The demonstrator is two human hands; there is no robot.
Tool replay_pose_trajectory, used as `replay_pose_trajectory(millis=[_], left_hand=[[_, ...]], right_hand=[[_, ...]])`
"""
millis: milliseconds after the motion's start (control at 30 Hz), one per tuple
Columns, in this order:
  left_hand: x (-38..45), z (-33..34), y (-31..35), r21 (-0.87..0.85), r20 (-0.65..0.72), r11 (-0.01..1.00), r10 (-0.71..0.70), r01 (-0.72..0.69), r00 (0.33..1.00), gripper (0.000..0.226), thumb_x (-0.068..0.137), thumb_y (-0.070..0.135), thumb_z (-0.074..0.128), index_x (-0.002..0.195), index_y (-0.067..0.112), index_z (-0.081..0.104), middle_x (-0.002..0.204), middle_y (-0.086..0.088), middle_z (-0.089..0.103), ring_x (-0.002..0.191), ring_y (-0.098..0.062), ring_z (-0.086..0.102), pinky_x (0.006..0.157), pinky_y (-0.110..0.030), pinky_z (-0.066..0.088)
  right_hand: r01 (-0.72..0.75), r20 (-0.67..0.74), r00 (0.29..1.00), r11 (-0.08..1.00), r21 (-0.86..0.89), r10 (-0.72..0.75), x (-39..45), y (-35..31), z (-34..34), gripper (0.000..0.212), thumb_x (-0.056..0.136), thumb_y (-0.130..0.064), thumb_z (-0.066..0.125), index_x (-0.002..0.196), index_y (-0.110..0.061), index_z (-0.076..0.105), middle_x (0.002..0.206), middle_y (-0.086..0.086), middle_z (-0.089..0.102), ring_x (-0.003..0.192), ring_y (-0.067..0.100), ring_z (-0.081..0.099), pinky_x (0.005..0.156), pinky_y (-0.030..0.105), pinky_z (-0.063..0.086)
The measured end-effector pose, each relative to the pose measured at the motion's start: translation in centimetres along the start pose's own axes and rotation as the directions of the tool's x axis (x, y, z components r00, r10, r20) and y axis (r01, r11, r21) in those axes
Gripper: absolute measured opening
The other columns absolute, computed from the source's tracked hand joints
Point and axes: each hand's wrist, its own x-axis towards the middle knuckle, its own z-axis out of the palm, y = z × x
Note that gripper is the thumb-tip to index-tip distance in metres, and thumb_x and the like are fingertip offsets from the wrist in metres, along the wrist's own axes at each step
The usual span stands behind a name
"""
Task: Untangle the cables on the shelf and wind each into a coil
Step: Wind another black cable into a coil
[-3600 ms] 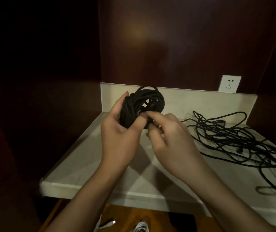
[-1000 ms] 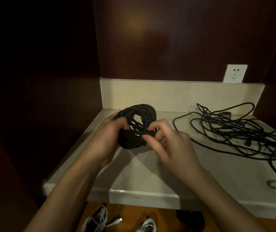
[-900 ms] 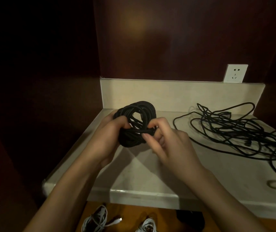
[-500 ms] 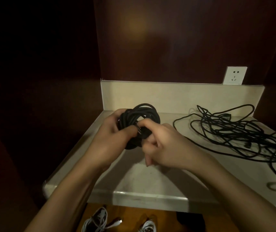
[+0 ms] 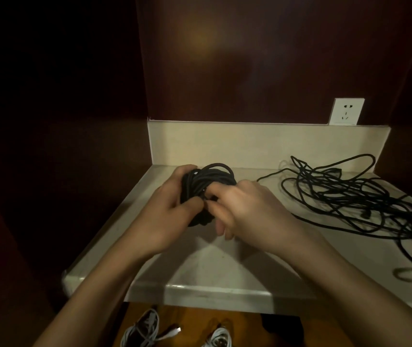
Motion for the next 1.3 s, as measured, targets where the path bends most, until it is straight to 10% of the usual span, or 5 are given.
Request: replay_pose_trajectory(millis=[167, 367, 767, 933, 1300], left_hand=[[0.0, 0.2, 0.1, 0.083, 0.024, 0.996, -0.008, 0.005, 1.000, 0.070, 0.075, 0.025, 0.056, 0.144, 0.020, 0.044, 0.116, 0.010, 0.063, 0.108, -0.004, 0.062, 0.097, -0.031, 0.052], [0.2, 0.7, -0.4, -0.009, -0.074, 1.000, -0.029, 0.029, 0.997, 0.047, 0.071, 0.023, 0.053, 0.117, 0.020, 0.060, 0.097, 0.005, 0.069, 0.093, -0.009, 0.065, 0.084, -0.031, 0.053], [0.3, 0.6, 0.4, -0.145, -0.034, 0.986, -0.092, 0.086, 0.995, 0.030, 0.094, -0.002, 0.048, 0.116, 0.017, 0.055, 0.085, -0.002, 0.060, 0.068, -0.003, 0.058, 0.062, -0.016, 0.049], [0.6, 0.7, 0.7, -0.377, 0.027, 0.898, -0.236, 0.229, 0.971, 0.045, 0.093, -0.004, 0.041, 0.122, 0.025, 0.059, 0.096, -0.012, 0.064, 0.080, -0.025, 0.063, 0.061, -0.032, 0.056], [0.7, 0.5, 0.0, -0.502, 0.062, 0.830, -0.243, 0.241, 0.968, 0.042, 0.089, -0.003, 0.040, 0.119, 0.014, 0.063, 0.096, -0.008, 0.068, 0.080, -0.019, 0.066, 0.061, -0.032, 0.056]], right_hand=[[-0.058, -0.021, 0.998, 0.998, -0.029, 0.057, 0.3, 0.1, 0.4, 0.022, 0.098, -0.039, 0.047, 0.084, -0.023, 0.050, 0.080, 0.005, 0.069, 0.079, 0.026, 0.064, 0.079, 0.040, 0.051], [-0.016, -0.167, 0.985, 0.993, 0.118, 0.036, 0.7, 0.6, 2.0, 0.019, 0.088, -0.033, 0.056, 0.078, -0.016, 0.055, 0.065, 0.003, 0.067, 0.066, 0.026, 0.064, 0.068, 0.038, 0.053], [0.265, -0.686, 0.726, 0.901, 0.345, 0.050, -2.0, 0.8, 3.8, 0.021, 0.097, -0.023, 0.053, 0.091, -0.004, 0.060, 0.055, -0.002, 0.056, 0.046, 0.015, 0.057, 0.045, 0.039, 0.046], [0.345, -0.691, 0.689, 0.740, 0.577, 0.218, -2.5, 0.1, 2.4, 0.010, 0.098, -0.018, 0.054, 0.090, -0.013, 0.056, 0.057, -0.005, 0.059, 0.050, 0.011, 0.059, 0.050, 0.034, 0.051], [0.288, -0.532, 0.646, 0.470, 0.834, 0.547, -1.6, -0.4, 1.8, 0.018, 0.101, -0.010, 0.050, 0.088, 0.002, 0.054, 0.051, -0.001, 0.055, 0.046, 0.010, 0.050, 0.052, 0.025, 0.048]])
